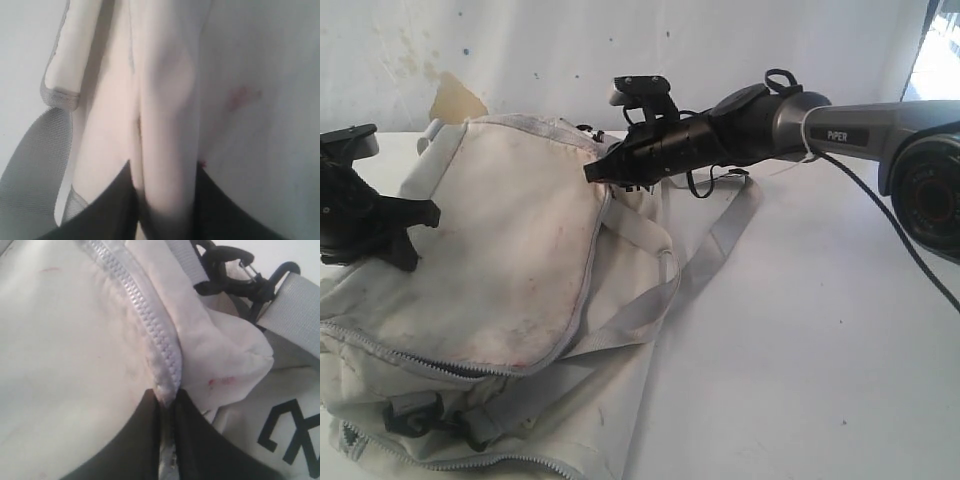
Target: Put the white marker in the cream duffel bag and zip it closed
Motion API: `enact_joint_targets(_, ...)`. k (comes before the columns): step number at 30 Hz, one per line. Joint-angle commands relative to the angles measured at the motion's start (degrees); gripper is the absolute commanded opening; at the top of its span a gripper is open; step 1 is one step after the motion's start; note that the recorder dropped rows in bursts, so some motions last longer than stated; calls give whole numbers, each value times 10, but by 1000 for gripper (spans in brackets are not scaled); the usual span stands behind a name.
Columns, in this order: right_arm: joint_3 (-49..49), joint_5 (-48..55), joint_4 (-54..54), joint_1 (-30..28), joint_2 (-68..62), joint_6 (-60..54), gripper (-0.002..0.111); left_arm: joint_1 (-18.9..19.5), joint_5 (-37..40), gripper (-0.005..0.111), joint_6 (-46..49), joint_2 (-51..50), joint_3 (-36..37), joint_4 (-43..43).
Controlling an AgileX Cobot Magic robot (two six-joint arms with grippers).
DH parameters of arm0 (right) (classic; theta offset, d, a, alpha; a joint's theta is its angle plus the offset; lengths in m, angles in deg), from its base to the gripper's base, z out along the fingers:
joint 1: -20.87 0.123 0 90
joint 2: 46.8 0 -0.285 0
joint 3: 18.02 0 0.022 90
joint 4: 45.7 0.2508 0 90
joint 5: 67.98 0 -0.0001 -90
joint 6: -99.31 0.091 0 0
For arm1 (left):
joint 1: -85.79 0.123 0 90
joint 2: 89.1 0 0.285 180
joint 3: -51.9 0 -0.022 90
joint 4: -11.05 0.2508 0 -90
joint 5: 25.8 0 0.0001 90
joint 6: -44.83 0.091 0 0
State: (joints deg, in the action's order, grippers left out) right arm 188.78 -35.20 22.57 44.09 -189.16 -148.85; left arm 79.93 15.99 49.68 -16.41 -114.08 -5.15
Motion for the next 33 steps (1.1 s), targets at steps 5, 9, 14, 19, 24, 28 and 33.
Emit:
enact_joint_targets(5,3,8,-111,1,6,68,0,0,1,0,61,-1,-26,4)
enact_joint_targets(9,5,8,-211,1,15,156,0,0,32,0,61,-1,-42,4)
enact_joint_targets(14,5,32,-313,-4,33,269,0,0,36,0,69,-1,-54,4)
enact_joint_targets(19,5,103,-365,-28,60,354,0,0,70,0,69,-8,-102,4)
enact_joint_targets(24,5,181,-427,-54,82,445,0,0,80,0,60,-30,-165,1)
enact_joint_targets(28,-12,212,-483,-72,103,506,0,0,85,0,55,-60,-223,-13)
enact_joint_targets(33,-69,212,-492,-91,144,518,0,0,101,0,73,-113,-313,-67)
